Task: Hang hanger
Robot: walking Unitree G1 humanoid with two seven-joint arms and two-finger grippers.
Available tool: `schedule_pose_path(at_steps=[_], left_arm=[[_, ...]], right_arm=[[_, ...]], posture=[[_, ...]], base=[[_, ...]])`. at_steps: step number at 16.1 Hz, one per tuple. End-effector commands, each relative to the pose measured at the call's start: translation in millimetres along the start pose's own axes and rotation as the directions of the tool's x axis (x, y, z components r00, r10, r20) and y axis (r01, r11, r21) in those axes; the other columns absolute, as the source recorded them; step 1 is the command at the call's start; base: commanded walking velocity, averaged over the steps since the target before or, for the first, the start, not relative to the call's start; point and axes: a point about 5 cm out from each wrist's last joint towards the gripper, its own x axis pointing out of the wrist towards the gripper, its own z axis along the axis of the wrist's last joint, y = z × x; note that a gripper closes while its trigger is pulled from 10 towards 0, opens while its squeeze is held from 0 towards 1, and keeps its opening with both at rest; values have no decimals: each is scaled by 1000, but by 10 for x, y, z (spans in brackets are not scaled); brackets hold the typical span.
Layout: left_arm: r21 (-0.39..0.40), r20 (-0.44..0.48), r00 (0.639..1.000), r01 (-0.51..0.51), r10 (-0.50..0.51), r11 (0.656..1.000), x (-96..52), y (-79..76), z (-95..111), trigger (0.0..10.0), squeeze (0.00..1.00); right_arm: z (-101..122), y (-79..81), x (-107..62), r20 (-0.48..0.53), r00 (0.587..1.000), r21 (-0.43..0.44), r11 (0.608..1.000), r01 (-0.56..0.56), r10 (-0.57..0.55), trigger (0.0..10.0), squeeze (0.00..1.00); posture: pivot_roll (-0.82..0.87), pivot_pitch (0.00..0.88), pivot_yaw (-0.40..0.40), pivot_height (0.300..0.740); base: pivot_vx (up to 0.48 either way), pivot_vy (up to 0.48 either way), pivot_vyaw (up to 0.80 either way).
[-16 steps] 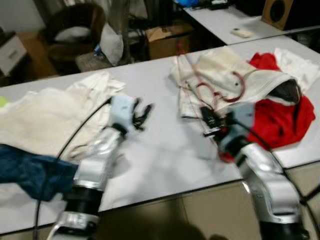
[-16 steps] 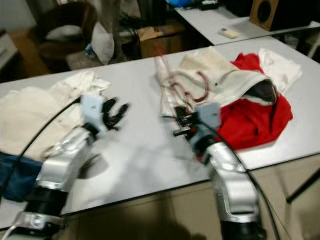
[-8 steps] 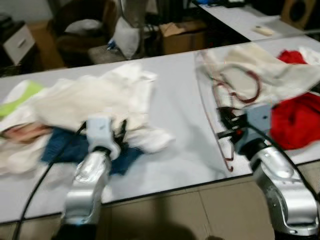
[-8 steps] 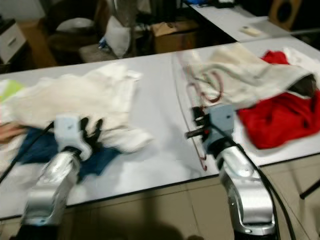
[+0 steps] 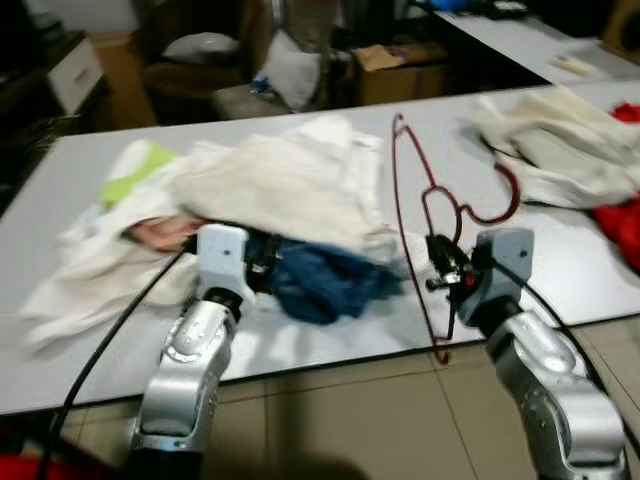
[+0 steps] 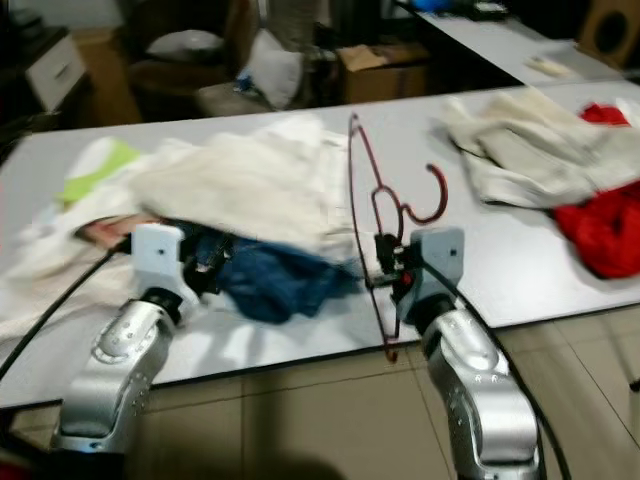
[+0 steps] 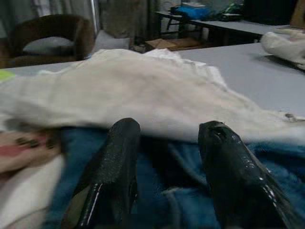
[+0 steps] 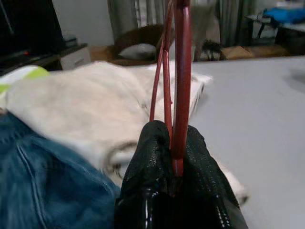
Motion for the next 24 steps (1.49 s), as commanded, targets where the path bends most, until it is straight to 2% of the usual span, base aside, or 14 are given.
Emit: schedule_pose_path(at_steps=[1, 4, 6, 8, 9, 11, 14, 15, 17, 18, 19, 21, 22, 24], left_arm=[[2, -6, 1000, 30, -30, 1000, 51, -105, -7, 10000, 0], [2, -33, 999, 36, -35, 999, 52, -34, -65, 10000, 0], [-29, -30, 992, 123, -124, 992, 33, -57, -35, 10000, 0], [-49, -40, 989, 143, -145, 989, 13, -34, -35, 10000, 0], [-39, -30, 991, 133, -134, 990, 10, -16, -39, 10000, 0], [26, 9, 982, 188, -188, 982, -11, -105, -27, 10000, 0], [-36, -32, 988, 152, -154, 988, -97, -53, -111, 10000, 0], [-38, -78, 985, 151, -153, 988, -120, -30, -182, 10000, 0], [-139, -180, 963, 176, -200, 974, -94, -104, -285, 10000, 0], [-139, -180, 963, 176, -200, 974, -94, -104, -285, 10000, 0], [-82, -202, 967, 142, -156, 986, -52, -85, -338, 10000, 0], [-124, -212, 968, 109, -134, 986, -25, -92, -378, 10000, 0], [-152, -152, 974, 147, -170, 977, 19, -141, -316, 10000, 0], [-165, -139, 970, 175, -199, 971, 41, -183, -311, 10000, 0]], right_arm=[[37, -102, -38, 25, 999, 1, 999, 33, -33, 10000, 0], [33, -102, -45, 16, 1000, 18, 1000, 22, -22, 10000, 0], [37, -151, -94, 24, 998, 13, 999, 51, -51, 10000, 0], [3, -162, -83, 8, 998, 6, 998, 60, -60, 10000, 0], [-19, -156, -76, -12, 999, 2, 999, 53, -53, 10000, 0], [-1, -154, -98, -4, 998, 33, 998, 55, -55, 10000, 0], [-29, -132, -108, -18, 999, 24, 999, 43, -42, 10000, 0], [-41, -130, -95, -22, 999, 15, 999, 44, -43, 10000, 0], [-32, -144, -93, -20, 999, 23, 999, 47, -47, 10000, 0], [-32, -144, -93, -20, 999, 23, 999, 47, -47, 10000, 0], [-40, -126, -68, -19, 999, 20, 999, 46, -46, 10000, 0], [-17, -97, -68, -8, 999, 35, 999, 40, -39, 10000, 0], [-29, -121, -81, -12, 999, 31, 998, 52, -51, 10000, 0], [-34, -132, -90, -13, 998, 29, 998, 59, -58, 10000, 0]], posture=[[-133, 0, 93, 740], [-155, 0, 115, 740], [-140, 0, 91, 740], [-145, 0, 91, 740], [-152, 0, 102, 740], [-152, 0, 102, 740], [-147, 0, 85, 740], [-149, 0, 96, 740], [-139, 0, 96, 740], [-139, 0, 96, 740], [-150, 0, 104, 740], [-153, 0, 109, 740], [-159, 0, 114, 740], [-163, 0, 118, 740]], base=[[0, -480, 0], [0, 0, 0], [0, 0, 0], [0, 0, 0], [0, 0, 0], [0, 0, 0], [0, 0, 0], [0, 0, 0], [0, 0, 0], [0, 0, 0], [0, 0, 0], [0, 0, 0], [0, 0, 0], [0, 0, 0]])
